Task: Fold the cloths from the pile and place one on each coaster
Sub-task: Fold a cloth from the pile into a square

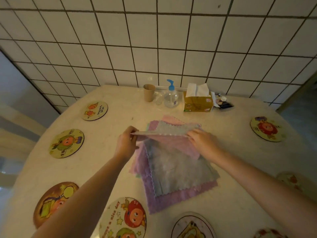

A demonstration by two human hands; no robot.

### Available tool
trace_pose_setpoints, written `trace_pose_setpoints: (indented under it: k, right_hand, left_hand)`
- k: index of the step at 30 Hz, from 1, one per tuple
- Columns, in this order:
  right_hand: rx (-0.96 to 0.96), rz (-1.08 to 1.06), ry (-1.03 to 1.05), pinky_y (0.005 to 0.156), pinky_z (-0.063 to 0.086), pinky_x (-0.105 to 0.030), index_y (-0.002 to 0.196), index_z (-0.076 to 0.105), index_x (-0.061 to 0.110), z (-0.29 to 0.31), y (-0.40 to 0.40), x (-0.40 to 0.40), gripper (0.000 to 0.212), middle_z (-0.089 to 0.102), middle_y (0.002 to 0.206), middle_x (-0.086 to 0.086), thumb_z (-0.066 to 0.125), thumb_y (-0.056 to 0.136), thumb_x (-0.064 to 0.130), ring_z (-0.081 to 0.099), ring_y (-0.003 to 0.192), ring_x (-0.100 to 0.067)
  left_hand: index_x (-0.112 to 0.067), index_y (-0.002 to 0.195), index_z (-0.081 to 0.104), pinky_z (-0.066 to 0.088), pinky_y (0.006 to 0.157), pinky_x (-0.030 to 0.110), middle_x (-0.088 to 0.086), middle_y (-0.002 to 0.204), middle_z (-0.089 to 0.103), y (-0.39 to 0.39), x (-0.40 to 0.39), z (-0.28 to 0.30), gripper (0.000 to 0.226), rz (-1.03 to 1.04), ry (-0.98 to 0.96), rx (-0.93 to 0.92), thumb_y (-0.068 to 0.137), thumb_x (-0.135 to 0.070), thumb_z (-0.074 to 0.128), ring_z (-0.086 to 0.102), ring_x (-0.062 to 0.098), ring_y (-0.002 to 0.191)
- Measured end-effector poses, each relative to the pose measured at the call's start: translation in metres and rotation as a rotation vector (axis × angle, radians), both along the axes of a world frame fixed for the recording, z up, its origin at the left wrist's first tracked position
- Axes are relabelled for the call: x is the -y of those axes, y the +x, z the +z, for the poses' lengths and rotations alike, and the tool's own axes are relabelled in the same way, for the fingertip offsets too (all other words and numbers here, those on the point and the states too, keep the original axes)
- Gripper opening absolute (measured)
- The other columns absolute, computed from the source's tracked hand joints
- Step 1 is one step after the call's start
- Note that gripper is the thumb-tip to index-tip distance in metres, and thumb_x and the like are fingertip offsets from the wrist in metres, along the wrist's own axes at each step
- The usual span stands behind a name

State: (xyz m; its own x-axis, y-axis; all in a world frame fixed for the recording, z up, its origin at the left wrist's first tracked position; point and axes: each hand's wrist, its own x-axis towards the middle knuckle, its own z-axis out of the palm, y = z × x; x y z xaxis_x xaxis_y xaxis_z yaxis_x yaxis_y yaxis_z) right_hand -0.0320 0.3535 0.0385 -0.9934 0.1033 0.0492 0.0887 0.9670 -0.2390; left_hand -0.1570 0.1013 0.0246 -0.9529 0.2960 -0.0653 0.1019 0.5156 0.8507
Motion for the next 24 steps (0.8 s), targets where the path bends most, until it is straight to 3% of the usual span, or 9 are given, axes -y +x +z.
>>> trace_pose_setpoints:
  k: [2, 4, 6, 9, 13, 16, 19, 22, 24]
  right_hand:
    - [-0.070, -0.078, -0.074, 0.075, 0.050, -0.032, 0.113, 0.060, 0.020, 0.031, -0.020, 0.016, 0.022, 0.063, 0.108, 0.003, 0.051, 0.094, 0.014, 0.062, 0.092, -0.018]
    - [-0.112, -0.111, -0.122, 0.078, 0.054, -0.039, 0.119, 0.057, 0.024, 0.056, -0.042, 0.036, 0.026, 0.064, 0.111, 0.002, 0.048, 0.096, 0.014, 0.062, 0.095, -0.018]
    - [-0.183, -0.095, -0.208, 0.080, 0.055, -0.039, 0.122, 0.056, 0.021, 0.078, -0.063, 0.060, 0.028, 0.065, 0.111, -0.002, 0.046, 0.097, 0.013, 0.062, 0.098, -0.019]
    - [-0.332, -0.060, -0.322, 0.083, 0.049, -0.028, 0.121, 0.059, 0.017, 0.103, -0.093, 0.103, 0.032, 0.066, 0.112, -0.006, 0.041, 0.096, 0.008, 0.062, 0.101, -0.020]
    - [-0.406, 0.069, -0.404, 0.090, 0.042, -0.028, 0.113, 0.063, 0.010, 0.114, -0.104, 0.171, 0.033, 0.063, 0.112, -0.012, 0.041, 0.090, 0.001, 0.055, 0.112, -0.026]
    - [-0.383, 0.121, -0.393, 0.089, 0.040, -0.028, 0.114, 0.062, 0.006, 0.096, -0.079, 0.206, 0.030, 0.064, 0.113, -0.011, 0.047, 0.089, -0.001, 0.056, 0.110, -0.026]
    - [-0.304, 0.156, -0.416, 0.092, 0.037, -0.022, 0.114, 0.063, 0.005, 0.048, -0.041, 0.251, 0.030, 0.065, 0.114, -0.010, 0.051, 0.088, -0.001, 0.057, 0.109, -0.024]
    - [-0.057, 0.148, -0.395, 0.109, 0.034, -0.037, 0.121, 0.062, 0.013, -0.015, -0.005, 0.279, 0.032, 0.059, 0.127, -0.004, 0.052, 0.091, 0.006, 0.049, 0.124, -0.016]
    - [0.124, 0.123, -0.369, 0.116, 0.022, -0.030, 0.126, 0.058, 0.015, -0.052, 0.020, 0.294, 0.039, 0.050, 0.139, -0.003, 0.050, 0.091, 0.001, 0.038, 0.134, -0.013]
  left_hand:
    - [-0.005, 0.093, 0.058, 0.060, 0.071, 0.044, 0.013, 0.088, 0.060, -0.020, 0.014, 0.024, 0.017, 0.092, 0.150, 0.053, 0.091, 0.005, 0.044, 0.064, 0.031, 0.086]
    - [-0.012, 0.086, 0.061, 0.059, 0.075, 0.047, 0.013, 0.085, 0.063, -0.041, 0.038, 0.047, 0.018, 0.137, 0.171, -0.041, 0.086, 0.001, 0.048, 0.065, 0.034, 0.085]
    - [-0.019, 0.084, 0.061, 0.055, 0.074, 0.043, 0.009, 0.085, 0.065, -0.058, 0.061, 0.071, 0.017, 0.188, 0.136, -0.157, 0.086, -0.006, 0.052, 0.063, 0.030, 0.082]
    - [-0.012, 0.099, 0.064, 0.043, 0.073, 0.030, 0.005, 0.088, 0.061, -0.068, 0.102, 0.112, 0.016, 0.291, 0.051, -0.338, 0.093, -0.008, 0.049, 0.054, 0.019, 0.083]
    - [-0.007, 0.101, 0.064, 0.039, 0.075, 0.029, 0.000, 0.090, 0.059, -0.062, 0.179, 0.135, 0.016, 0.326, -0.040, -0.564, 0.094, -0.012, 0.051, 0.052, 0.016, 0.086]
    - [-0.011, 0.103, 0.063, 0.041, 0.078, 0.028, -0.004, 0.095, 0.056, -0.037, 0.231, 0.115, 0.013, 0.227, -0.129, -0.587, 0.092, -0.010, 0.057, 0.052, 0.012, 0.089]
    - [-0.014, 0.109, 0.062, 0.044, 0.084, 0.028, -0.005, 0.103, 0.056, 0.001, 0.300, 0.066, 0.024, 0.057, -0.262, -0.545, 0.086, -0.007, 0.064, 0.054, 0.011, 0.093]
    - [-0.014, 0.108, 0.065, 0.043, 0.085, 0.019, -0.008, 0.108, 0.055, 0.040, 0.347, 0.007, 0.030, -0.115, -0.336, -0.376, 0.081, -0.003, 0.069, 0.052, 0.005, 0.090]
    - [-0.017, 0.108, 0.065, 0.041, 0.087, 0.015, -0.012, 0.111, 0.052, 0.063, 0.368, -0.027, 0.031, -0.231, -0.393, -0.242, 0.081, -0.003, 0.068, 0.052, 0.005, 0.094]
